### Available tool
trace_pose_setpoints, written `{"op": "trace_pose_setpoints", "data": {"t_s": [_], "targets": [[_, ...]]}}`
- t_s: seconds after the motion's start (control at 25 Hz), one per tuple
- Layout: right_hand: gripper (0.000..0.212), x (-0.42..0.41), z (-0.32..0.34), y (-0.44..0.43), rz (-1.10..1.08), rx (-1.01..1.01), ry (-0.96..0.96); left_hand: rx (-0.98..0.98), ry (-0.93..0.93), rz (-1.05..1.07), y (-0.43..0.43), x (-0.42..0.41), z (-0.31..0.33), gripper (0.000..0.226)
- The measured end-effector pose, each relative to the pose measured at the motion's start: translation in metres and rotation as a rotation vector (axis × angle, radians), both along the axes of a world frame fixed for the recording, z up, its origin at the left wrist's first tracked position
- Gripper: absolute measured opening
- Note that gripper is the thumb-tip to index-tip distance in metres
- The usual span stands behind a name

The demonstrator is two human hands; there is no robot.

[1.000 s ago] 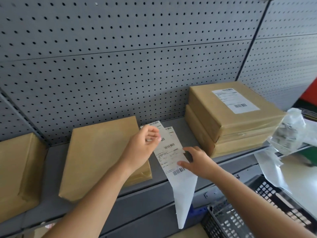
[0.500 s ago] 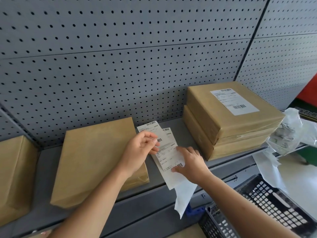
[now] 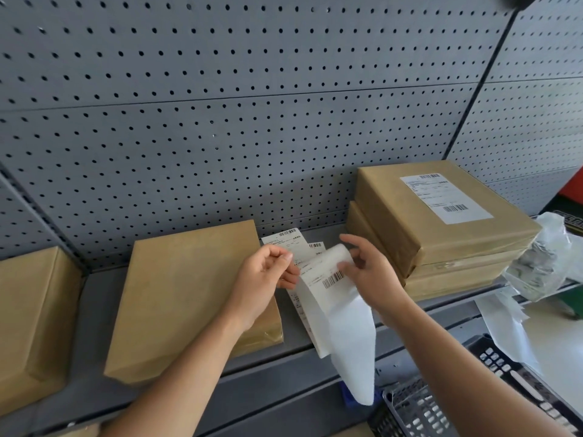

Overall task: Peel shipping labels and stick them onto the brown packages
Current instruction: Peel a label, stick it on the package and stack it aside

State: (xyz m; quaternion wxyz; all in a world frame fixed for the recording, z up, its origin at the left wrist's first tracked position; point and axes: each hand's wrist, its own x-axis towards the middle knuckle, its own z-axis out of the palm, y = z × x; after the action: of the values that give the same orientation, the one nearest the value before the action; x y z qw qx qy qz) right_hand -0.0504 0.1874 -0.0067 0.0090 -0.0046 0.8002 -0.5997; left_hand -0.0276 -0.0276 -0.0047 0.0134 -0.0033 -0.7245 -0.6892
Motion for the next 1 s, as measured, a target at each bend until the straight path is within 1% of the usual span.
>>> {"op": "trace_pose_setpoints", "data": {"t_s": [0.16,0.36,0.44,0.56,0.72,0.8,0.88,0.96,1.0], "targets": [[0.040,-0.005,0.021,-0.002,-0.009,-0.123,0.045,0.027,0.000,-0.015,0.000,0.002,0.001,0.026],[0.035,-0.015,0.024,-0.008,-0.042,-0.144,0.069,0.077,-0.014,-0.143,-0.001,0.004,0.002,0.040],[0.033,-0.018,0.023,-0.015,-0.051,-0.177,0.060,0.053,-0.008,-0.189,-0.003,0.004,0.001,0.036],[0.031,-0.020,0.021,-0.024,-0.055,-0.169,0.051,0.034,0.008,-0.208,-0.004,0.005,0.002,0.019],[0.029,-0.022,0.020,-0.029,-0.086,-0.141,0.050,0.068,0.004,-0.232,-0.005,0.007,0.002,0.022],[0.026,-0.021,0.020,-0.029,-0.093,-0.129,0.031,0.053,0.002,-0.205,-0.006,0.006,0.000,0.019],[0.023,-0.020,0.018,-0.027,-0.076,-0.023,0.023,0.057,-0.005,-0.160,-0.005,0.004,-0.002,0.016],[0.024,-0.018,0.016,-0.024,-0.068,0.232,0.105,0.060,-0.011,-0.128,-0.004,0.004,-0.002,0.016],[0.024,-0.016,0.015,-0.022,-0.084,0.385,0.192,0.052,-0.007,-0.120,-0.004,0.003,-0.003,0.016]]}}
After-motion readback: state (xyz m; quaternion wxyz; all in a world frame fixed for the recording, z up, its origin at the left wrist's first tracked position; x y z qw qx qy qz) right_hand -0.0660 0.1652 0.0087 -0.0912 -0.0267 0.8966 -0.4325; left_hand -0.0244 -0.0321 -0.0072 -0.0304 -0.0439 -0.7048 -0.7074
